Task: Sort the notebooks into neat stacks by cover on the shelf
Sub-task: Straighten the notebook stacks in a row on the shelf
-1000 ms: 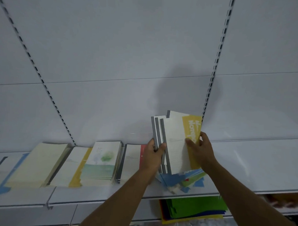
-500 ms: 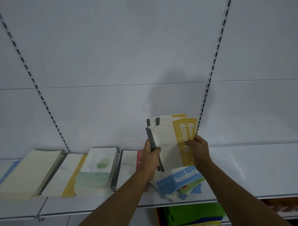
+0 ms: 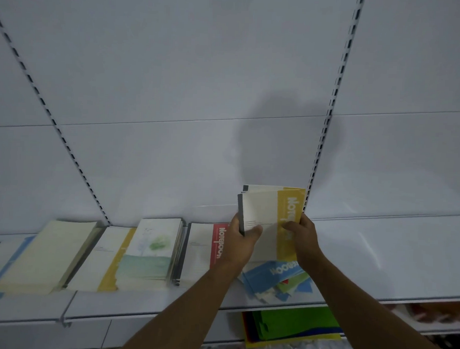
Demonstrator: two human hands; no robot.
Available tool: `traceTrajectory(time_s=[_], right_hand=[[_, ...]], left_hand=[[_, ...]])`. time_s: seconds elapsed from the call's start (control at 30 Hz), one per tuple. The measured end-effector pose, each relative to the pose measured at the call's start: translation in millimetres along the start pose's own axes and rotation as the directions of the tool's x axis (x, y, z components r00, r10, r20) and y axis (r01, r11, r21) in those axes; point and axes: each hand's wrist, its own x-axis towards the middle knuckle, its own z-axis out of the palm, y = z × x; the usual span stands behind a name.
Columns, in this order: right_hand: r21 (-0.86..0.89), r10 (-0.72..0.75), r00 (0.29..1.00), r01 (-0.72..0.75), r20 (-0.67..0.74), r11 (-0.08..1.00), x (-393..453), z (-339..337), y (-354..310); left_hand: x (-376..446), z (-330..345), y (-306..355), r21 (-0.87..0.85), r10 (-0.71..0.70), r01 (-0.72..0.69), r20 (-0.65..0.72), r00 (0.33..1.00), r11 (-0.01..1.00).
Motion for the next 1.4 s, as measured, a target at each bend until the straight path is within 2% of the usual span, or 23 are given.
traceTrajectory(time_s=[0.1, 0.27, 0.37, 0.47, 0.6, 0.77, 0.97, 1.1, 1.23, 1.4], right_hand=[[-0.015, -0.003, 1.0, 0.002, -0.007, 1.0, -1, 0, 9], [-0.101, -0.055, 0.996, 0.062, 0.068, 0.993, 6, 10, 9], [-0.137, -0.077, 0.986, 0.098, 0.151, 0.986, 9, 36, 6], [-0.145, -0.047, 0.955, 0.094, 0.293, 0.985, 4, 80, 11], [-0.171, -0.025, 0.88, 0.12, 0.474, 0.978, -30, 154, 20], [-0.221, 0.002, 0.743, 0.197, 0.67, 0.955, -99, 246, 26], [-0.22, 0.02, 0.574, 0.281, 0.818, 0.934, -202, 336, 23], [-0.198, 0.012, 0.465, 0.353, 0.885, 0.914, -268, 392, 29], [-0.209, 0.062, 0.385, 0.354, 0.921, 0.912, -329, 439, 43], [-0.19, 0.079, 0.297, 0.365, 0.952, 0.911, -382, 481, 55]], left_hand=[[-5, 2, -2, 0.093, -0.011, 0.013, -0.021, 1.0, 0.996], [-8, -10, 1, 0.09, -0.006, 0.014, -0.089, 0.996, 0.996], [-15, -34, 4, 0.103, -0.014, 0.036, -0.202, 0.979, 0.994], [-29, -75, 7, 0.138, 0.01, 0.044, -0.37, 0.929, 0.989], [-68, -145, 2, 0.172, 0.005, 0.107, -0.549, 0.836, 0.979], [-135, -233, -5, 0.177, 0.005, 0.187, -0.741, 0.672, 0.966], [-225, -327, -13, 0.014, -0.082, 0.189, -0.868, 0.49, 0.982], [-285, -385, -16, -0.058, -0.116, 0.149, -0.901, 0.418, 0.987], [-338, -434, -28, -0.104, -0.143, 0.134, -0.932, 0.332, 0.986], [-383, -479, -36, -0.128, -0.157, 0.114, -0.94, 0.303, 0.985]])
